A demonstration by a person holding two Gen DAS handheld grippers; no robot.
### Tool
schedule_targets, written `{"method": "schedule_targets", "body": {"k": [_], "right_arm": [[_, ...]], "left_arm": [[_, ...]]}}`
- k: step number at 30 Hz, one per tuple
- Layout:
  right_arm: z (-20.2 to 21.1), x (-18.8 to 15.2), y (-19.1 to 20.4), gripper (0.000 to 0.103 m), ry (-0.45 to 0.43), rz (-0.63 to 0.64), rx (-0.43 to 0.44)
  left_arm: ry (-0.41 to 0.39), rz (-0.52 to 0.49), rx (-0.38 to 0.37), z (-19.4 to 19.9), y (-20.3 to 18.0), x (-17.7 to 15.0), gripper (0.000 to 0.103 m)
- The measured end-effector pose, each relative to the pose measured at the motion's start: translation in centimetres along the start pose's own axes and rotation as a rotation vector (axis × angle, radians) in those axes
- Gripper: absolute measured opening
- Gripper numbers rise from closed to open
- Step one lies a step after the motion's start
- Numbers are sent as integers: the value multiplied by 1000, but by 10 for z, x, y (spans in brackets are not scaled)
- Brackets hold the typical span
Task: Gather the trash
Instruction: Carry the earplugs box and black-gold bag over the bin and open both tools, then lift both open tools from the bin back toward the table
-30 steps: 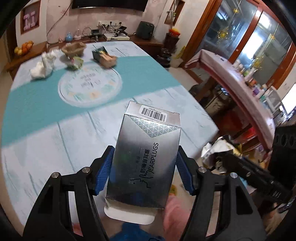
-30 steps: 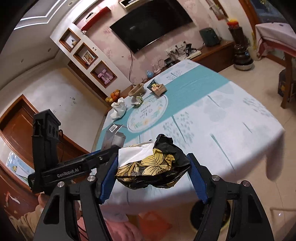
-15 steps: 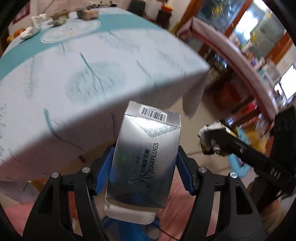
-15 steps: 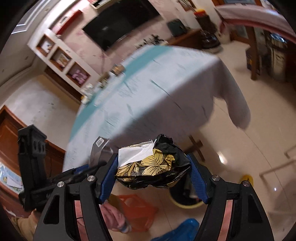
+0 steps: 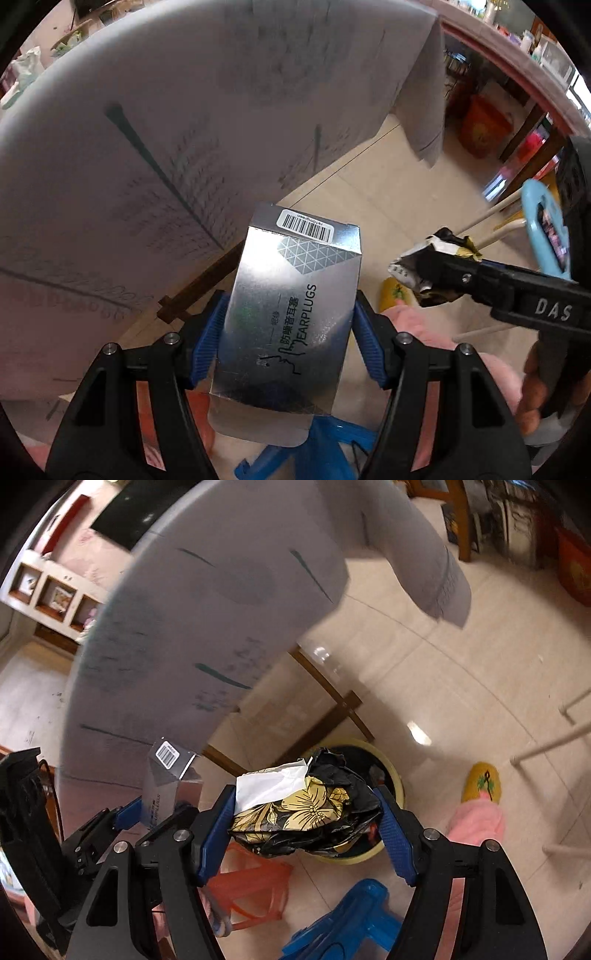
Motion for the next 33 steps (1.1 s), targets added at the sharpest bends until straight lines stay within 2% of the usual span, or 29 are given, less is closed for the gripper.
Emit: {"method": "schedule_targets", "body": {"k": [10, 16, 21, 29, 31, 33], "right_arm": [[-70, -5, -22, 73, 81, -33, -50], [-101, -5, -32, 74, 120, -85, -43], [-119, -4, -35, 75, 146, -108, -23], [-140, -7, -32, 77, 164, -134, -3], [-143, -8, -30, 84, 171, -132, 7], [-146, -9, -26, 86, 176, -122, 11]], "left_arm": [[87, -84, -18, -66, -13, -24, 64], [105, -98, -21, -90, -14, -23, 65], [117, -74, -46, -93, 1, -23, 67], [140, -64, -19, -95, 6, -21, 67], [155, -55, -15, -98, 9, -23, 67], [152, -46, -10, -96, 14, -23, 67]]}}
Point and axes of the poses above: each gripper's, at about its wrist camera, not at the fingertips, and z roughly against the way its jaws point, y to its left, x to its top, the point moved 6 cm from there along -z, roughly the way its jaws point, and after that the axes turned 5 degrees about -y, right-handed, at the moved point
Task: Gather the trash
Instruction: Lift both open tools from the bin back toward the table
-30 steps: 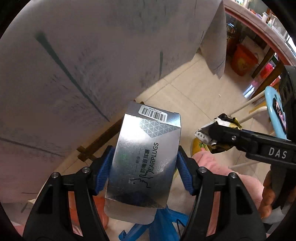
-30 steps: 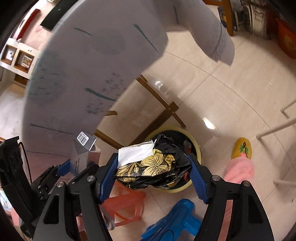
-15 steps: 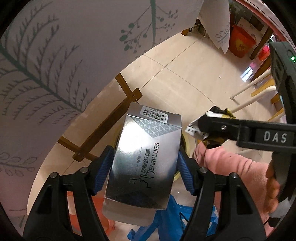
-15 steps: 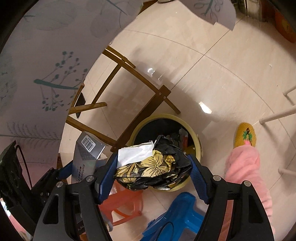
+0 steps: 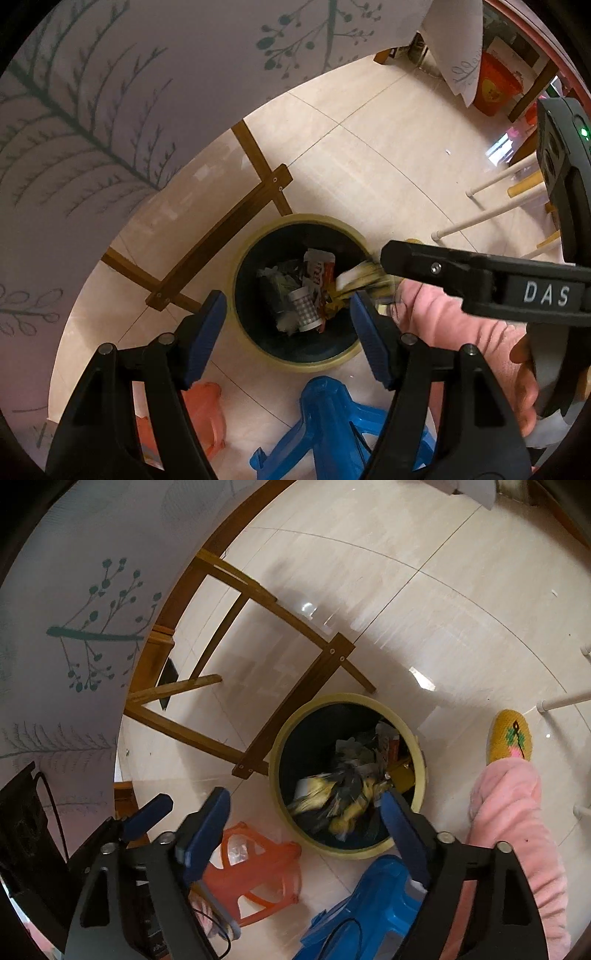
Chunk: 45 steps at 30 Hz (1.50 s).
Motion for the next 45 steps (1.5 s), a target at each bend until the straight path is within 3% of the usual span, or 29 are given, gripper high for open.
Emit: {"method": "schedule_targets", "body": {"k": [17, 24, 30, 39, 45], "right_arm": [[20, -15, 16, 86, -30, 122, -58], [62, -25, 23, 86, -70, 133, -57], [118, -29, 39, 86, -131, 157, -47], [205, -28, 104, 86, -242, 265, -6], [252, -14, 176, 86, -301, 430, 36]], "left_arm": [[-39, 16, 5, 42, 5, -6, 67], [-47, 15, -7, 81, -2, -7, 67], [-75, 19, -25, 139, -3, 0, 67], [-169, 46, -21, 237, 25, 16, 67], [-193, 194, -71, 278, 81, 28, 67]]}}
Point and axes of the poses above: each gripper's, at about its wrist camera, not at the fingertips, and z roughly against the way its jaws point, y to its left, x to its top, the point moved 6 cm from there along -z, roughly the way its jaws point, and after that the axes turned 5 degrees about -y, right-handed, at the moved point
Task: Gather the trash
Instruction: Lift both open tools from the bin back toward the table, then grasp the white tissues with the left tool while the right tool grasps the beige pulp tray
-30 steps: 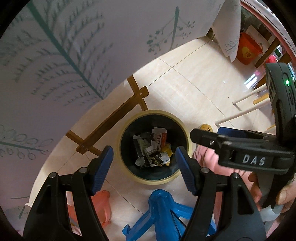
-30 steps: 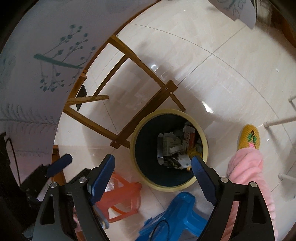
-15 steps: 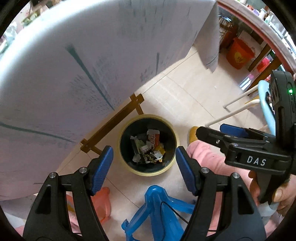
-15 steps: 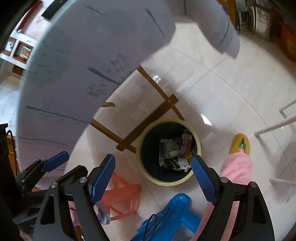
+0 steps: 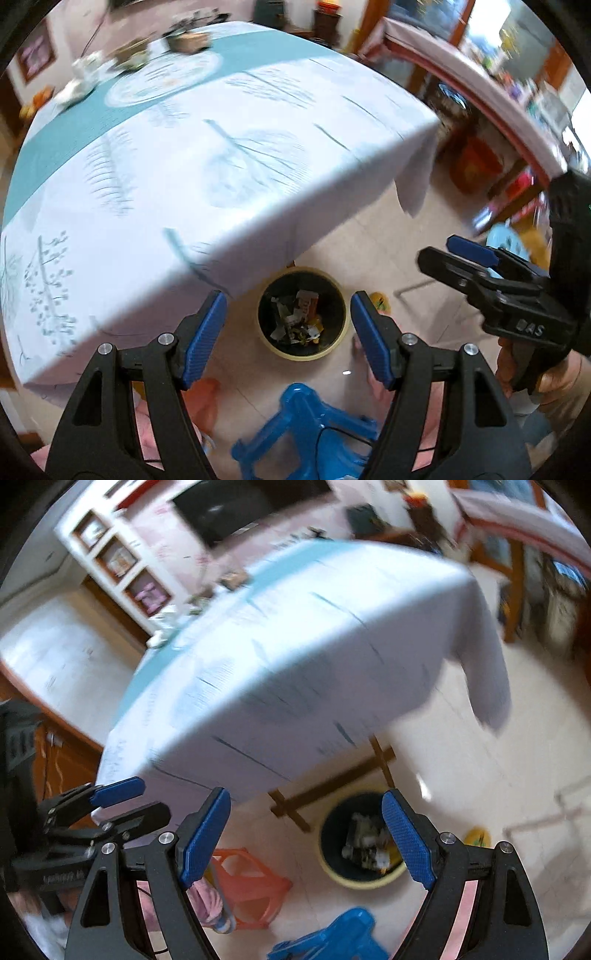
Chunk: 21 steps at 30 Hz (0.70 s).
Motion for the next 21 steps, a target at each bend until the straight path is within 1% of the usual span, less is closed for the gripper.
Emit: {"method": "schedule_targets", "body": {"k": [2, 4, 8, 12, 14, 15, 16, 19, 21], "right_arm": [[5, 24, 22, 86, -17, 60, 13], [8, 51, 42, 86, -30, 105, 32], [11, 101, 78, 86, -49, 166, 72], [5, 160, 116, 86, -52, 201, 99], [-4, 189, 132, 85, -54, 207, 105], [-8, 202, 140, 85, -53, 211, 110], [-15, 223, 152, 84, -52, 217, 122], [-41, 268, 182, 83, -52, 227, 139], [-63, 296, 202, 82, -53, 238, 140]], "left_arm": [[-5, 57, -1, 12, 26, 17, 67], [-22, 85, 18, 23, 50, 35, 67], [-65, 128, 70, 46, 104, 75, 67], [-100, 143, 149, 60, 156, 122, 67], [-96, 161, 191, 59, 186, 148, 67], [-93, 174, 193, 57, 196, 159, 67], [-92, 194, 196, 55, 211, 172, 67], [-97, 236, 236, 44, 253, 208, 67], [-107, 259, 265, 30, 281, 233, 67]]}}
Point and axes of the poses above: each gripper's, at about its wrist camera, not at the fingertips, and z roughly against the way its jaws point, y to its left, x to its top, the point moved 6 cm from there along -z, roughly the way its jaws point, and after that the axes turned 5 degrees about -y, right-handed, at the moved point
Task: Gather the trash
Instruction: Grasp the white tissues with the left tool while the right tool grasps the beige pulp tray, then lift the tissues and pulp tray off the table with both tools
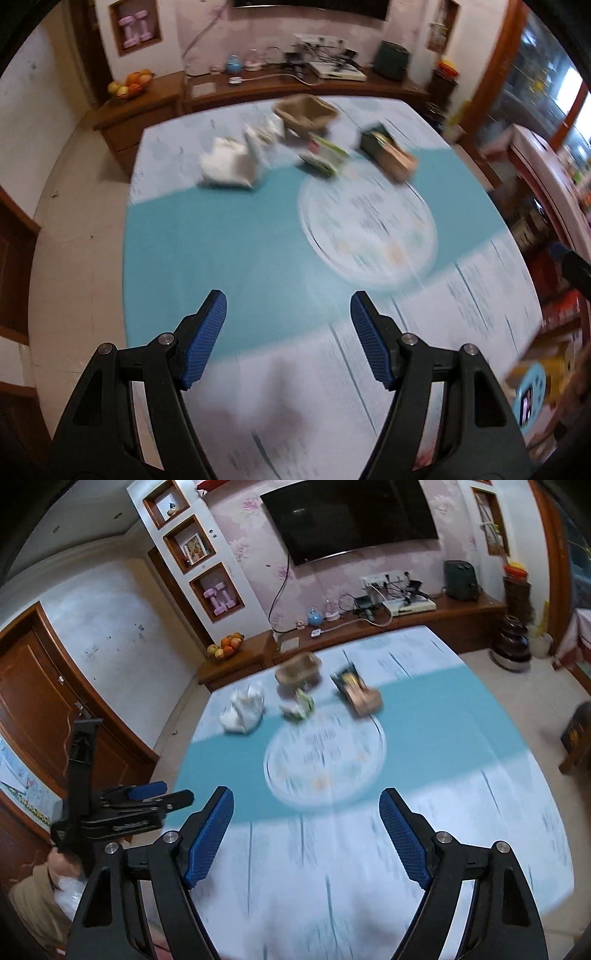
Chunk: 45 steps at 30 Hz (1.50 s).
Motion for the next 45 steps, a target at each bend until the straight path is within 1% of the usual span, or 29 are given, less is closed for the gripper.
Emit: {"method": "schedule_targets", "body": {"k": [2, 6, 9, 12, 13, 14, 17, 20, 24, 26, 28, 29, 31, 32, 33, 34, 35, 36, 37, 39, 42, 45], "right_arm": [[-33, 32, 11, 81, 3, 8, 10], [-96, 84, 20, 79, 5, -11, 27], [-151, 118, 17, 77, 21, -49, 26], [-200, 142, 10, 74, 40, -100, 26], [-213, 142, 10, 73, 44, -108, 24], [-232, 148, 8, 73, 52, -118, 15], [-283, 155, 3, 73, 76, -141, -20], [-329, 151, -6, 69, 98, -174, -35], [-381, 146, -16, 66, 138, -225, -38], [-398, 145, -20, 65, 140, -241, -37], [-417, 146, -23, 64, 138, -260, -32], [-424, 146, -24, 63, 138, -262, -31], [-436, 147, -23, 59, 138, -263, -35], [-443, 147, -23, 56, 141, -266, -32], [-450, 147, -23, 50, 146, -271, -26], [-453, 146, -22, 40, 151, -274, -22], [-459, 144, -22, 35, 160, -275, -21], [-462, 142, -21, 26, 163, -275, -16], [-466, 139, -20, 22, 164, -270, -11], [-467, 137, -17, 17, 148, -249, -1], [-459, 135, -12, 15, 112, -217, 9], [-447, 136, -9, 12, 80, -224, 28]], "left_arm": [[-8, 13, 39, -24, 14, 25, 67], [-12, 56, 68, -72, 34, 62, 67], [-31, 91, 63, -99, 42, 83, 67], [-56, 100, 64, -126, 46, 104, 67], [-59, 99, 59, -135, 47, 109, 67], [-59, 97, 55, -143, 47, 114, 67], [-68, 85, 44, -159, 44, 122, 67], [-75, 77, 39, -176, 38, 127, 67], [-77, 100, 21, -199, 37, 130, 66], [-87, 121, 11, -206, 39, 131, 59], [-94, 138, -6, -211, 43, 132, 50], [-99, 143, -13, -213, 44, 132, 48], [-108, 154, -40, -216, 46, 134, 37], [-109, 159, -43, -217, 47, 134, 34], [-115, 165, -44, -218, 48, 135, 32], [-125, 174, -47, -219, 49, 135, 28], [-135, 181, -50, -219, 49, 135, 24], [-146, 187, -50, -217, 50, 135, 22], [-156, 191, -49, -217, 50, 134, 21], [-164, 205, -52, -215, 52, 132, 20], [-165, 239, -53, -212, 55, 126, 20], [-171, 255, -58, -203, 58, 121, 20]]}}
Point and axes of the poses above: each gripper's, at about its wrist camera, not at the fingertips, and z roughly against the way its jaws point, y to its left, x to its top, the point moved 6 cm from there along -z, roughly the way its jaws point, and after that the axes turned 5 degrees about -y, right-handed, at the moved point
